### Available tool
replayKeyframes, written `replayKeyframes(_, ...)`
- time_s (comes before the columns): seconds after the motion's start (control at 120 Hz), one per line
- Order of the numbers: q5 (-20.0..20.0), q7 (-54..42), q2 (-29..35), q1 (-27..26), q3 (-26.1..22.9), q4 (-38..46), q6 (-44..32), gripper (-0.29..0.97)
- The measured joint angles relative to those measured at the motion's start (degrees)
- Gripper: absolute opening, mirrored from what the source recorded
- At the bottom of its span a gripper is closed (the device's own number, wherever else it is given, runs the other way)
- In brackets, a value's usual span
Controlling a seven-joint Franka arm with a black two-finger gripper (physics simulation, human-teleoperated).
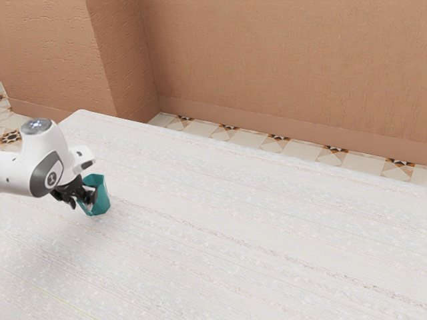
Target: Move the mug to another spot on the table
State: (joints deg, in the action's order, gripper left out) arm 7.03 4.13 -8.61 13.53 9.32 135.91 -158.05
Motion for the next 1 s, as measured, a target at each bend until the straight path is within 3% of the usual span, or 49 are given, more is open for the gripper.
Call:
replayKeyframes(0.117,0.0,0.0,-0.7,0.0,0.0,-0.3,-0.6,0.25)
replayKeyframes(0.217,0.0,-0.1,-1.3,0.0,0.0,-1.0,-0.9,0.13)
replayKeyframes(0.367,0.1,0.2,-1.3,-0.2,0.0,-1.1,-1.4,0.08)
replayKeyframes(0.592,0.2,1.0,2.0,-1.3,-0.3,0.6,-6.1,-0.01)
replayKeyframes(1.0,0.0,1.6,4.7,-10.4,-1.5,4.2,-13.8,-0.06)
